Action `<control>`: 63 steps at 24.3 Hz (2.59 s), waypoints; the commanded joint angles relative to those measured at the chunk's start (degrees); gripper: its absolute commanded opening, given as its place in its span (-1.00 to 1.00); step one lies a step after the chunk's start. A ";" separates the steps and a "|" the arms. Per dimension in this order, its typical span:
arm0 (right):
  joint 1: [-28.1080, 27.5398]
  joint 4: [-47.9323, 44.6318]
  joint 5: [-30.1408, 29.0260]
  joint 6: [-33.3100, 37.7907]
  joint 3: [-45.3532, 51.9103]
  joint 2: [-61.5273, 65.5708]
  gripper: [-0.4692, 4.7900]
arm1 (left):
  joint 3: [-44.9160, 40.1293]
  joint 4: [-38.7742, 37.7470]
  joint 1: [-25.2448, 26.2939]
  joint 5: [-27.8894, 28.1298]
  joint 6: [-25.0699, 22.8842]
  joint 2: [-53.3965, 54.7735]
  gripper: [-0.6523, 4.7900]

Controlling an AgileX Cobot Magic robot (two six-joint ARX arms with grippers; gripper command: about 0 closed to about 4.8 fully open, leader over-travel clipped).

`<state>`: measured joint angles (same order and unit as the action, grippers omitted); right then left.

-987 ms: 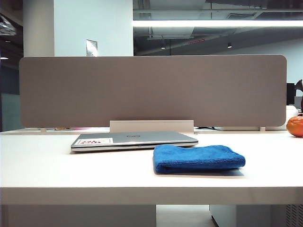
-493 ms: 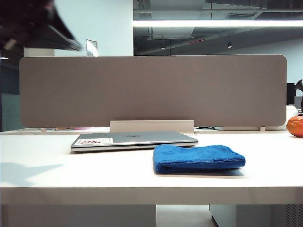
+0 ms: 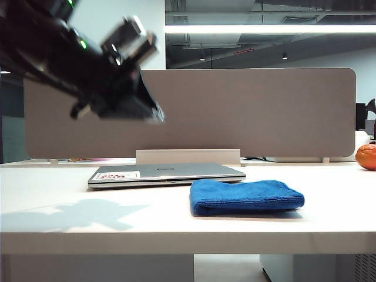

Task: Pick up the blue rag and put it over the laptop.

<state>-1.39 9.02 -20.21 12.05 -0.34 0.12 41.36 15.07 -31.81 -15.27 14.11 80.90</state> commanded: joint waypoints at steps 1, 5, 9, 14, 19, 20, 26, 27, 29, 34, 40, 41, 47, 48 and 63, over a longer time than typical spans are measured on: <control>-0.02 -0.50 -0.31 0.11 0.17 -0.13 -0.82 | 1.55 1.18 -1.68 0.07 2.38 3.69 -0.77; -0.02 -0.50 -0.31 0.11 0.17 -0.13 -0.82 | 4.02 1.36 -3.26 0.37 4.26 8.26 -0.77; -0.07 -0.50 -0.33 0.11 0.17 -0.13 -0.82 | 7.23 0.72 -4.52 1.60 5.03 11.85 -0.77; -0.07 -0.50 -0.33 0.09 0.17 -0.13 -0.82 | 10.49 -0.04 -4.50 2.69 6.54 14.88 -0.52; -0.07 -0.50 -0.31 0.07 0.17 -0.13 -0.82 | 11.50 0.04 -4.50 2.84 10.58 18.23 0.04; -0.07 -0.50 -0.31 0.07 0.17 -0.13 -0.82 | 11.50 -0.07 -4.50 2.82 11.54 18.93 0.03; -0.07 -0.50 -0.33 0.07 0.17 -0.13 -0.82 | 11.47 -1.29 -4.81 1.99 17.86 22.29 0.04; -0.07 -0.50 -0.33 0.07 0.17 -0.13 -0.82 | 11.47 -1.29 -4.96 2.01 17.86 22.56 0.04; -0.07 -0.50 -0.33 0.09 0.17 -0.13 -0.82 | 11.47 -1.31 -5.01 1.99 17.86 22.86 0.04; -0.07 -0.50 -0.33 0.07 0.17 -0.13 -0.82 | 11.47 -1.29 -5.20 2.21 17.84 23.32 0.04; -0.07 -0.50 -0.31 0.07 0.17 -0.13 -0.82 | 11.47 -1.36 -5.29 2.19 17.86 24.70 0.04; -0.07 -0.50 -0.28 0.07 0.17 -0.13 -0.82 | 11.47 -1.09 -5.79 2.27 17.84 24.72 0.03; -0.04 -0.50 -0.31 0.07 0.17 -0.13 -0.82 | 11.50 0.63 -7.39 3.91 17.62 25.35 0.03; -0.02 -0.50 -0.33 0.07 0.17 -0.13 -0.82 | 11.50 0.68 -7.91 4.61 17.53 25.66 0.01; -0.02 -0.50 -0.33 0.09 0.17 -0.13 -0.82 | 11.50 10.56 -8.09 3.72 11.17 25.57 -0.78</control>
<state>-1.41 9.02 -20.21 12.05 -0.34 0.12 52.77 22.85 -39.88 -10.46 26.09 106.80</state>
